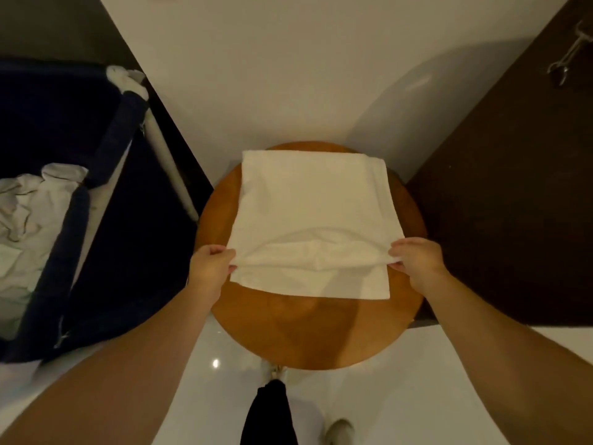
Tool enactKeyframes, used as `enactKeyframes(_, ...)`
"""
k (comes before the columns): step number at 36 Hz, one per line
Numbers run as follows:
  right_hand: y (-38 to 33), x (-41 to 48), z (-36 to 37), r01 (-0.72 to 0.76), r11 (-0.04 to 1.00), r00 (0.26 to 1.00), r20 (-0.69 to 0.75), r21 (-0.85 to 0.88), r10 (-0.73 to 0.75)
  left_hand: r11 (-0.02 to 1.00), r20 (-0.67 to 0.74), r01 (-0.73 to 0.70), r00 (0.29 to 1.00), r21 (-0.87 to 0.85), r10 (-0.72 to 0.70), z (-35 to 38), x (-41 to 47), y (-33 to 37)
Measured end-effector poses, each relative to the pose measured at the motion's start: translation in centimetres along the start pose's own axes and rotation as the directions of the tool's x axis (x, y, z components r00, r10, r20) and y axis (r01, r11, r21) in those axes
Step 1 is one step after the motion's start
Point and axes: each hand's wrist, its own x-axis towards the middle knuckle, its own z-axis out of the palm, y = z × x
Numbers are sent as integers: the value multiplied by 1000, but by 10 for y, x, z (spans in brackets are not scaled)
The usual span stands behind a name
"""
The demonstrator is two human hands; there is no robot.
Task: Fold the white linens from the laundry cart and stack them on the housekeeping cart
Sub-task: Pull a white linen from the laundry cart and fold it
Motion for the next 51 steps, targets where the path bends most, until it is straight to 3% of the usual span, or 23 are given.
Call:
enactKeyframes(8, 81, 38, 12, 55, 951, 997, -33, -304, -68, 932, -20, -27, 999, 362, 37, -3, 21, -65)
enactKeyframes(11, 92, 44, 9, 118, 832, 989, -11, -542, -148, 891, -32, -53, 997, 451, 75, -2, 25, -70)
enactKeyframes(14, 91, 45, 11, 128, 631, 981, 4, -765, -194, 806, -47, -117, 983, 580, 177, 0, 26, -68)
enactKeyframes(17, 80, 37, 21, 153, 544, 963, 2, -825, -268, 693, 21, -236, 952, 681, 304, 8, 24, -63)
enactKeyframes(20, 68, 22, 33, 208, 504, 947, 44, -838, -318, 649, 44, -282, 933, 706, 356, 13, 17, -53)
enactKeyframes(25, 38, -21, 58, 362, 716, 931, 200, -597, -304, 737, 136, -296, 953, 608, 271, 3, -5, -21)
enactKeyframes(32, -31, -98, 68, 488, 801, 871, 257, -348, -419, 843, 191, -350, 936, 409, 296, -47, -64, 51)
enactKeyframes(36, -65, -139, 62, 590, 772, 801, 289, -236, -525, 824, 152, -424, 905, 375, 397, -83, -109, 85)
enactKeyframes(43, -94, -203, 58, 745, 659, 636, 402, -98, -659, 825, -83, -442, 863, 352, 498, -149, -193, 82)
enactKeyframes(51, -84, -271, 91, 812, 583, 477, 599, -19, -644, 920, -355, -332, 851, 209, 387, -227, -251, 20)
